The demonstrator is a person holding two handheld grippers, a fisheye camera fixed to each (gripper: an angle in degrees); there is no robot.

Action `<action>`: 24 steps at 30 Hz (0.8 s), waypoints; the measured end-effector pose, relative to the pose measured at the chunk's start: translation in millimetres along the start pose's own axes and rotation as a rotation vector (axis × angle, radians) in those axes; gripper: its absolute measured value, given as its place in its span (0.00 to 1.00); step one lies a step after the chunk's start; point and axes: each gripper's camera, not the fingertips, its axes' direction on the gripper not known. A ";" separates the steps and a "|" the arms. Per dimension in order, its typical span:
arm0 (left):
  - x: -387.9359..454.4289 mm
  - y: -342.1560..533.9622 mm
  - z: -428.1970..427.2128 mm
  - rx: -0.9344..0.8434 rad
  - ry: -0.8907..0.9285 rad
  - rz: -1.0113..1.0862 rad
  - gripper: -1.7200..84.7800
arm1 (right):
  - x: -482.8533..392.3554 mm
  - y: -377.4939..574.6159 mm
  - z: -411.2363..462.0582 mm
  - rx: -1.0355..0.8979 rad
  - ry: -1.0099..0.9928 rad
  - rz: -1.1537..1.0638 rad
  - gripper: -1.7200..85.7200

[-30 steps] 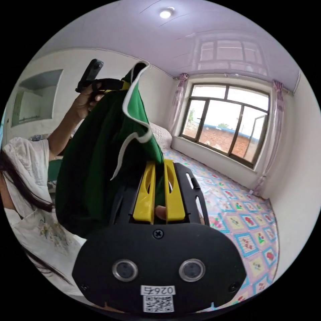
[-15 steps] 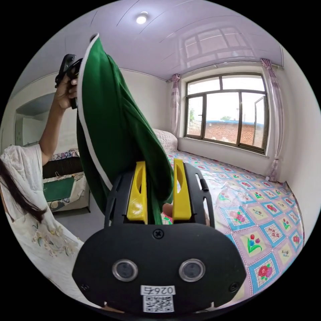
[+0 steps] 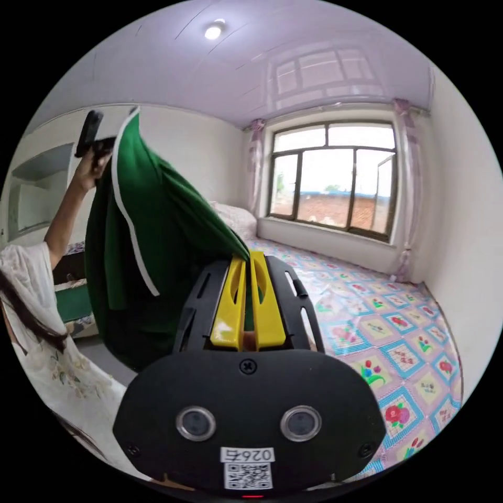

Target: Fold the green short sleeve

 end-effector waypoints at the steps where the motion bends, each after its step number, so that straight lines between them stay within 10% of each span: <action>1: -0.8 1.6 1.7 -0.006 0.005 0.002 0.02 | -2.1 -10.4 -16.9 0.037 0.081 -0.024 0.00; 9: -8.4 8.6 22.7 0.019 -0.012 0.002 0.02 | -73.4 -60.9 -51.9 -0.026 0.534 -0.499 0.00; 24: 9.0 -1.0 13.2 0.241 0.008 -0.009 0.02 | 7.1 -33.3 1.0 -0.117 -0.099 -0.075 0.00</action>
